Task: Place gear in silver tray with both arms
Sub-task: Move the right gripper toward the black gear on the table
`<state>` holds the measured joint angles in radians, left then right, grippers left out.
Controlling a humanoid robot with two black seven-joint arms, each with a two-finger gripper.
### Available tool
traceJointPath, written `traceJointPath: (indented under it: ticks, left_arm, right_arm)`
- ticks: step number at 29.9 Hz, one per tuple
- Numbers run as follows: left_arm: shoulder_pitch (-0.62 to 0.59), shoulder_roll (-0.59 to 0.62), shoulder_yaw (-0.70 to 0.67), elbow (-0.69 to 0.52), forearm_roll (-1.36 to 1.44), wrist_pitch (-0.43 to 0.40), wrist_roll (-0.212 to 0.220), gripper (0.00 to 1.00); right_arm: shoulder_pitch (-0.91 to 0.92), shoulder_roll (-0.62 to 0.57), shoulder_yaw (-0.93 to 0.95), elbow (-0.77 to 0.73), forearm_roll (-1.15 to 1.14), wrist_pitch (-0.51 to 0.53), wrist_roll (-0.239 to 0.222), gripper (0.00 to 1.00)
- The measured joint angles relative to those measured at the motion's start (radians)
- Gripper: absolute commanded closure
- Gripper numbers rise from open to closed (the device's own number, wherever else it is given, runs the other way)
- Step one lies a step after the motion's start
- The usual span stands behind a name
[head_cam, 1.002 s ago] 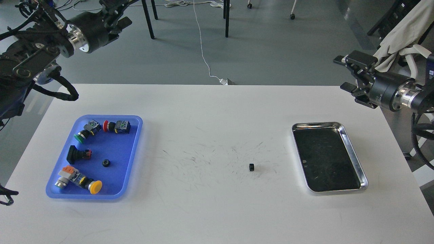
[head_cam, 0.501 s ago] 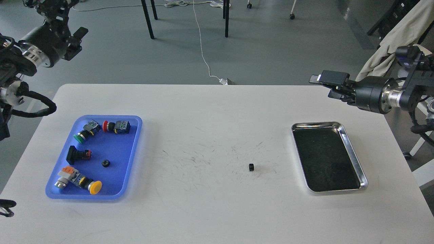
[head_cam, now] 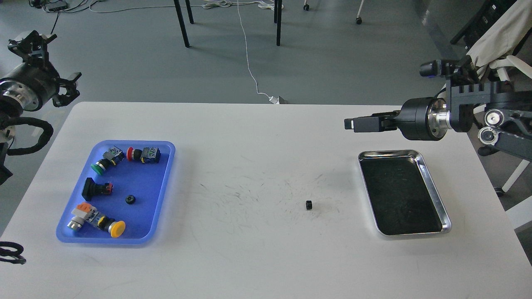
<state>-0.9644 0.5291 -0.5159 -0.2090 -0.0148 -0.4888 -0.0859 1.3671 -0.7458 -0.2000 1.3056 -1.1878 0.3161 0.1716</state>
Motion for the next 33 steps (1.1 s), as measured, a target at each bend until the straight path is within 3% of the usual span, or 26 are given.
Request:
traceJointPath:
  ticks: [14, 19, 24, 33]
  left_arm:
    - [0.017, -0.029, -0.175, -0.01, -0.113, 0.0, -0.009, 0.01]
    - [0.029, -0.059, -0.211, -0.012, -0.135, 0.0, -0.01, 0.01]
    - [0.054, -0.076, -0.225, -0.011, -0.172, 0.0, -0.014, 0.01]
    - [0.059, -0.079, -0.229, -0.011, -0.178, 0.0, -0.05, 0.01]
  right_arm:
    - [0.042, 0.08, -0.081, -0.001, -0.106, -0.002, 0.013, 0.04]
    - [0.043, 0.122, -0.126, -0.003, -0.164, 0.003, 0.058, 0.05]
    - [0.08, 0.176, -0.177, -0.007, -0.177, 0.032, 0.077, 0.13]
    - [0.165, 0.292, -0.303, -0.021, -0.205, 0.086, 0.139, 0.15]
